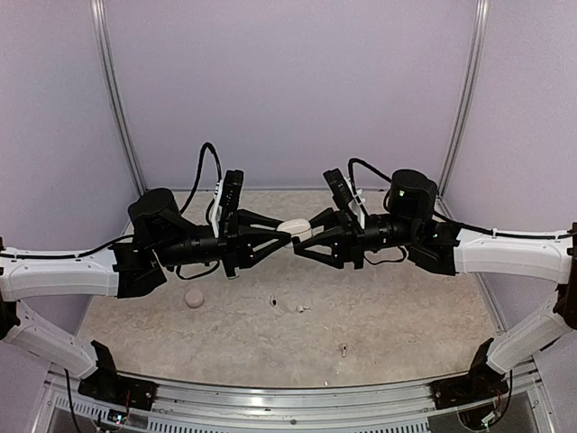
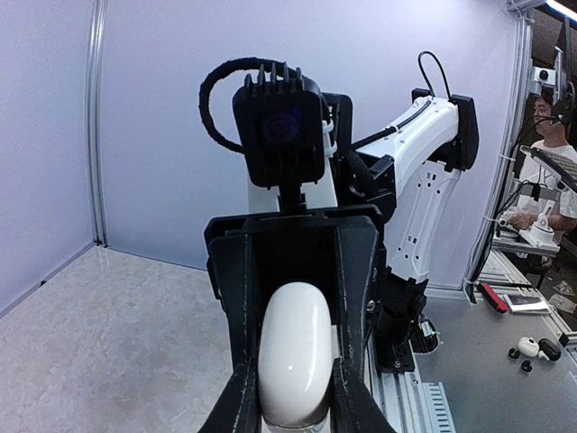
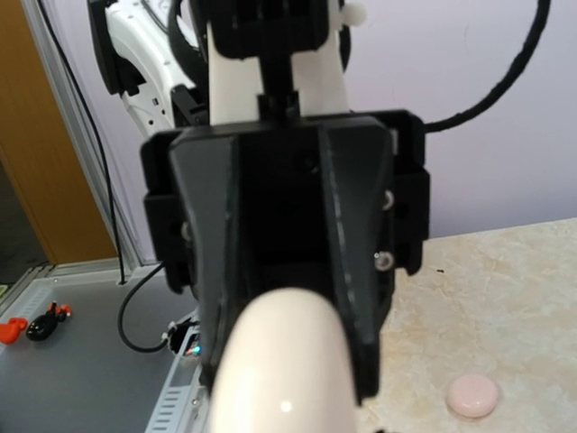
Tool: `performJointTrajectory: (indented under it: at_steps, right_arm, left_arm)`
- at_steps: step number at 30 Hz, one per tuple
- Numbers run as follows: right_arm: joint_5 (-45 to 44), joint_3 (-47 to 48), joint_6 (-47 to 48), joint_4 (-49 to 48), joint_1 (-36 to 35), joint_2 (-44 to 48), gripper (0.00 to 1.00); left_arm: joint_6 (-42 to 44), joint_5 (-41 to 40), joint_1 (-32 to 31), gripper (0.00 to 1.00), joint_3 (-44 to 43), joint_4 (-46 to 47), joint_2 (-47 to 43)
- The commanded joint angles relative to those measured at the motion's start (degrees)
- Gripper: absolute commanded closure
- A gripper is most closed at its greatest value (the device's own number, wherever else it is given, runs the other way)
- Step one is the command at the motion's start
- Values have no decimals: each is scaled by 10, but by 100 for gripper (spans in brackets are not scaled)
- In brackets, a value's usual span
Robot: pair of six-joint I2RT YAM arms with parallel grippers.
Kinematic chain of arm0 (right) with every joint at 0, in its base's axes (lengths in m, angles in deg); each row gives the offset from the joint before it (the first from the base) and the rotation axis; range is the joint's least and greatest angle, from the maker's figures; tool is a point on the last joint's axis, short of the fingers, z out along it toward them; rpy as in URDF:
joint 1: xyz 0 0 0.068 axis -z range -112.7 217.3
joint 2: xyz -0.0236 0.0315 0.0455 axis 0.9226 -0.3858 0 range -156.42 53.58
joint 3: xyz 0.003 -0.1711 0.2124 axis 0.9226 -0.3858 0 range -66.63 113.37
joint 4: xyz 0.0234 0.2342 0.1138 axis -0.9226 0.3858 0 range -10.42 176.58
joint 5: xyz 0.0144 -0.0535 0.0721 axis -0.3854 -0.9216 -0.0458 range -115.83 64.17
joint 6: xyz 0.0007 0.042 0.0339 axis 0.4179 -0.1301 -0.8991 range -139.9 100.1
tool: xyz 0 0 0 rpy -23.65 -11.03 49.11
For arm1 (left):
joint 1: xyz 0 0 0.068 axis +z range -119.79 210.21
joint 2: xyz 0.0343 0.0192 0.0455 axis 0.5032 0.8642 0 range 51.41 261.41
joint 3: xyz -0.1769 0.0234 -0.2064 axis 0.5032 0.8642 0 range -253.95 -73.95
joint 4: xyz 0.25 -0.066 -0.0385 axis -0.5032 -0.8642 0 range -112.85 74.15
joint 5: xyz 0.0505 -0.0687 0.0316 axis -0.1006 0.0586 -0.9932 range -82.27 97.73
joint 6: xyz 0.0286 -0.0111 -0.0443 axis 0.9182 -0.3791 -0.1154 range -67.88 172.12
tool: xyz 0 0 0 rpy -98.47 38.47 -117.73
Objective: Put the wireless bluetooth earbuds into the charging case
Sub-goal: Pass from the left arm to the right
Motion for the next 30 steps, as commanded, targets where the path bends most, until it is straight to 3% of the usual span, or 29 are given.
performJointTrajectory:
  at_steps: [1,11,15,19,30]
  right_arm:
    - [9,-2,-5,-16,-2,-2,59]
    - [13,-7,-2,-20,-2,3,69]
    - [4,-8,8,-7,-2,9,72]
    - [-8,-10,19,8,-2,17,75]
    - [-23,-12,56,51,-3,30,79]
  left_arm:
    - [2,-3,-1,82,0,19,-2]
    - [4,-11,-1,79,0,16,3]
    - [6,-30,-2,60,-7,-7,4]
    - [6,-50,-2,52,-13,-18,-2]
    - [-7,-59,-1,50,-29,-29,11]
